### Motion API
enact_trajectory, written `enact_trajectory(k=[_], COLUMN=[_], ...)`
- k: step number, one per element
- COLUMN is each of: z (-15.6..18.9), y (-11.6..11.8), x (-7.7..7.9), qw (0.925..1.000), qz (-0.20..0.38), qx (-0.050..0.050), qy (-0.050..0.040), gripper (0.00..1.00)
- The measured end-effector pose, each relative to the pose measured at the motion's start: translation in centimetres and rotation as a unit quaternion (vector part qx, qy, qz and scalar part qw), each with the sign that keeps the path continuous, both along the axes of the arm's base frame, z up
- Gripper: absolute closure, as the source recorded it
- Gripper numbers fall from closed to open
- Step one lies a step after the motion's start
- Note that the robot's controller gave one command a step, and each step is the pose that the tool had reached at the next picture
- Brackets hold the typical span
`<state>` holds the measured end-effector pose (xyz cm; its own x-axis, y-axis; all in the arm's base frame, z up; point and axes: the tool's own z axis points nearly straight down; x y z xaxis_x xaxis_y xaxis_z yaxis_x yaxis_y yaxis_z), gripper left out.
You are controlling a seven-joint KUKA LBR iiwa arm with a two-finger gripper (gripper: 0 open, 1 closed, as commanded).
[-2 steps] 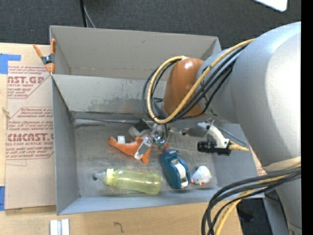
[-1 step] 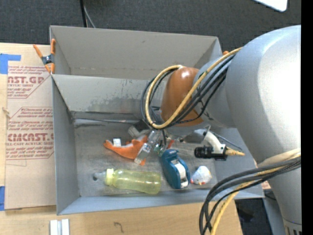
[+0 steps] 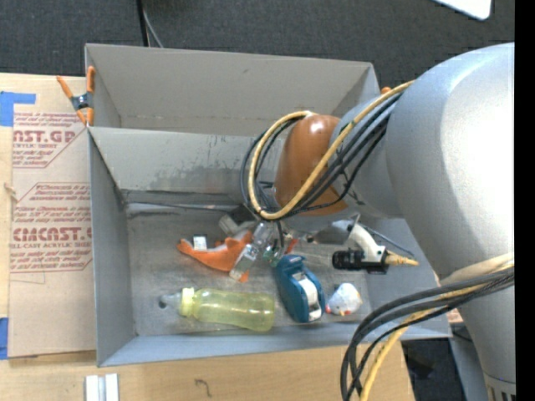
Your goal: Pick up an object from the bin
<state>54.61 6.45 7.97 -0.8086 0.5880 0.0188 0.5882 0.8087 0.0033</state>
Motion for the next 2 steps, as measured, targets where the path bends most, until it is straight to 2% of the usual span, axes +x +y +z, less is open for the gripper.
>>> enact_trajectory(k=[1, 2], z=[3.1, 8.6], y=[-0.6, -0.6], x=[-0.1, 0.0], qw=[0.9999, 1.0000], qz=[-0.012, -0.001], qx=[-0.007, -0.007], qy=[-0.0026, -0.0051], gripper=[1.00, 1.00])
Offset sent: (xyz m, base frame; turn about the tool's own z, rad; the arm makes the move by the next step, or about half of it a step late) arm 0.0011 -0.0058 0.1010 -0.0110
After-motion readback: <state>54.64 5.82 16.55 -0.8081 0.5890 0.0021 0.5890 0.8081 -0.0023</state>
